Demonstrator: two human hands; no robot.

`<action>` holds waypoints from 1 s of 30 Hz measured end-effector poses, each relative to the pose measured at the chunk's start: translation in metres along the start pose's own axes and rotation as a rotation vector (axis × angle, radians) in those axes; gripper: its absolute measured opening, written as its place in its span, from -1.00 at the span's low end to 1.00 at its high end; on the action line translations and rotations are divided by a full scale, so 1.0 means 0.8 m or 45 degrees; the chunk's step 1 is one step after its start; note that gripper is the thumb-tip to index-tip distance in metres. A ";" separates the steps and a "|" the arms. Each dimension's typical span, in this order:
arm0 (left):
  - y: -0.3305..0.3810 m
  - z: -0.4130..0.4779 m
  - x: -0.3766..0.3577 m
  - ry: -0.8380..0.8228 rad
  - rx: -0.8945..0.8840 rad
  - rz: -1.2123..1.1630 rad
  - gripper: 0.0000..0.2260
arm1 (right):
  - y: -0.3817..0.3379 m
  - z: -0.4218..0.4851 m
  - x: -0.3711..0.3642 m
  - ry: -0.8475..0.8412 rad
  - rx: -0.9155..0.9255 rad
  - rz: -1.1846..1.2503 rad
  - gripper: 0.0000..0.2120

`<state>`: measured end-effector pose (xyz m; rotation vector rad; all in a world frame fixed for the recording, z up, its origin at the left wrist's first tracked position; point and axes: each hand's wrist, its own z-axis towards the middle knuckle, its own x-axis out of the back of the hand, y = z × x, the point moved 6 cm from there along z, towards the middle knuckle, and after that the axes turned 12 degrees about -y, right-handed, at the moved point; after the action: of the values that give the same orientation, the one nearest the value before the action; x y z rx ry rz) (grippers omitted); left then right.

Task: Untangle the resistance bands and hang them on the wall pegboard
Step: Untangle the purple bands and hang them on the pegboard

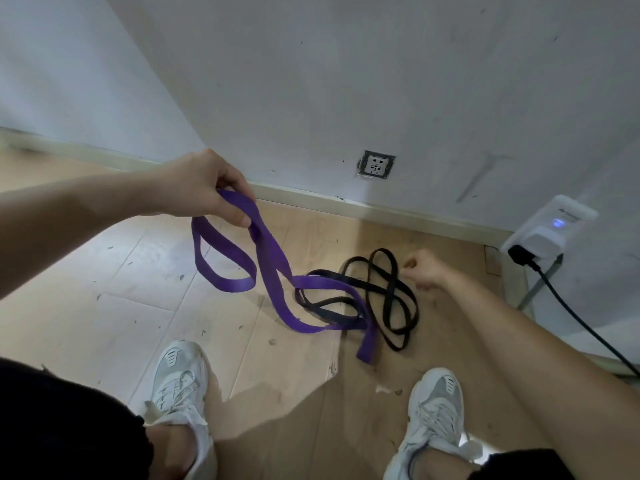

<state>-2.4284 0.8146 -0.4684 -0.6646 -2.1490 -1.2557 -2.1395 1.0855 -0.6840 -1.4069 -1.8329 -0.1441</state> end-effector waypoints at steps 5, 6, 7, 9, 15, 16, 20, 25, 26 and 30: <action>0.025 0.002 0.006 0.027 -0.094 -0.143 -0.81 | -0.128 -0.070 0.041 -0.022 0.558 0.213 -0.76; 0.031 0.003 0.007 0.034 -0.115 -0.164 -0.80 | -0.158 -0.090 0.043 -0.070 0.656 0.268 -0.72; 0.037 0.002 0.009 0.045 -0.136 -0.180 -0.79 | -0.189 -0.109 0.044 -0.104 0.750 0.299 -0.66; 0.049 0.001 0.013 0.070 -0.190 -0.204 -0.77 | -0.242 -0.142 0.037 -0.186 0.890 0.330 -0.53; 0.075 -0.013 0.028 0.172 -0.335 -0.270 -0.75 | -0.302 -0.170 0.017 -0.134 0.992 0.419 -0.56; 0.078 -0.017 0.031 0.196 -0.360 -0.312 -0.74 | -0.301 -0.172 0.020 -0.114 0.975 0.443 -0.56; 0.095 -0.034 0.045 0.349 -0.486 -0.500 -0.73 | -0.296 -0.183 0.031 -0.124 0.922 0.387 -0.59; 0.109 -0.052 0.064 0.488 -0.615 -0.663 -0.74 | -0.289 -0.220 0.065 -0.135 0.929 0.383 -0.76; 0.111 -0.054 0.067 0.495 -0.627 -0.682 -0.74 | -0.286 -0.227 0.079 -0.109 0.931 0.385 -0.76; 0.113 -0.056 0.079 0.470 -0.628 -0.693 -0.77 | -0.276 -0.263 0.140 0.061 0.953 0.400 -0.75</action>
<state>-2.4046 0.8228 -0.3521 0.0050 -1.7666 -2.0492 -2.2252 0.9765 -0.3898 -1.1014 -1.3745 0.6035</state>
